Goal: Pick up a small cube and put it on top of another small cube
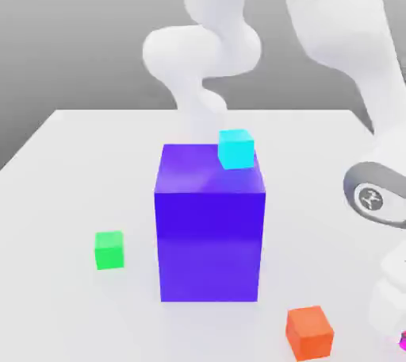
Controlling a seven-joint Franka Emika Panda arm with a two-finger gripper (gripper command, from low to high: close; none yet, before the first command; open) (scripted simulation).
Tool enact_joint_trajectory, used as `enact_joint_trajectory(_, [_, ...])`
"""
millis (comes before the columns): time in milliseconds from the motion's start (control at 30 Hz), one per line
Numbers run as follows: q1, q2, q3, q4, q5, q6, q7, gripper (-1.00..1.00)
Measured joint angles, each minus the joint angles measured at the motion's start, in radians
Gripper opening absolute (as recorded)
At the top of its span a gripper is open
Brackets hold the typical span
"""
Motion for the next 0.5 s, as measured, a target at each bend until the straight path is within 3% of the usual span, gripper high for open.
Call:
enact_joint_trajectory(200, [-0.019,-0.051,0.026,-0.014,0.031,-0.036,-0.022,-1.0])
enact_joint_trajectory(300, [-0.062,-0.124,0.053,-0.035,0.086,-0.099,-0.052,-1.0])
enact_joint_trajectory(500, [-0.223,-0.213,0.007,-0.123,0.255,-0.141,-0.052,-1.0])
